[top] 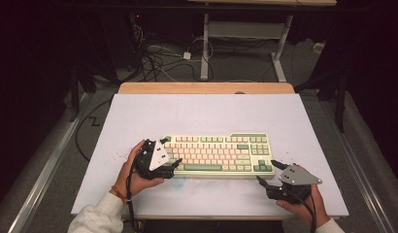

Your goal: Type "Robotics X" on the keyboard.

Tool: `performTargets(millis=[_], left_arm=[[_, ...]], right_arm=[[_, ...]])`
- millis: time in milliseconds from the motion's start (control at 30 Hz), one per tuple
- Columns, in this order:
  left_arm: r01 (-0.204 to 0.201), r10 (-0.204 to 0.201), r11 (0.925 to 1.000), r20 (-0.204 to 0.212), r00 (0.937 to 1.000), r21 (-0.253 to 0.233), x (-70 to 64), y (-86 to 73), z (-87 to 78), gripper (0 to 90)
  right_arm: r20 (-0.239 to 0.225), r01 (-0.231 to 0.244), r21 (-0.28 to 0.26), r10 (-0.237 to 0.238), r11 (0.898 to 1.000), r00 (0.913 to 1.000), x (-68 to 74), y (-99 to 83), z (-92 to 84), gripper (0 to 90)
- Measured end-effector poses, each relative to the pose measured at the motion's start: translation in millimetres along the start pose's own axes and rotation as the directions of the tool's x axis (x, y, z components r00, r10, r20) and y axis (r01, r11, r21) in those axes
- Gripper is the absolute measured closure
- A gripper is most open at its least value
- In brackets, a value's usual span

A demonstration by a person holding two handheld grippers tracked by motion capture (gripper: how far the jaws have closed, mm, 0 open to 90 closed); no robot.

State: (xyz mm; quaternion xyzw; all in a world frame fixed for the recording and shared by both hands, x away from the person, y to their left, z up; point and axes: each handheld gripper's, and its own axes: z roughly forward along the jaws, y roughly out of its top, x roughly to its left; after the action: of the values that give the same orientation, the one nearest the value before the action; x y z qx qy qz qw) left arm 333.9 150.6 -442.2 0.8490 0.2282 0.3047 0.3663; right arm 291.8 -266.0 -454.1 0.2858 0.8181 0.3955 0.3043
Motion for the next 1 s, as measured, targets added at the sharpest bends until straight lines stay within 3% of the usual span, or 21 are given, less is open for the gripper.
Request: performTargets(millis=[267, 533, 733, 1000], left_arm=[[0.017, -0.017, 0.9997, -0.005, 0.9998, 0.018, 0.3, -18.5, -7.1, 20.0], [0.043, -0.043, 0.998, -0.014, 0.999, 0.046, 0.4, -35.8, -14.3, 19.7], [0.057, -0.056, 0.9959, -0.01, 0.9984, 0.071, -0.2, -44.5, -17.5, 19.6], [0.067, -0.07, 0.9908, 0.02, 0.9974, 0.118, -7.2, -52.9, -17.2, 19.6]], right_arm=[[-0.007, -0.003, 0.003, 0.003, 1.0, 1.0, -0.7, 4.3, 1.2, 37.9], [-0.054, -0.006, 0.007, 0.007, 1.0, 0.9985, -1.3, 14.4, 8.1, 59.0], [-0.105, -0.038, 0.005, 0.038, 0.999, 0.9937, -6.8, 24.3, 14.6, 77.9], [-0.159, 0.005, 0.043, 0.002, 0.999, 0.9872, -2.9, 38.0, 32.8, 89.3]])
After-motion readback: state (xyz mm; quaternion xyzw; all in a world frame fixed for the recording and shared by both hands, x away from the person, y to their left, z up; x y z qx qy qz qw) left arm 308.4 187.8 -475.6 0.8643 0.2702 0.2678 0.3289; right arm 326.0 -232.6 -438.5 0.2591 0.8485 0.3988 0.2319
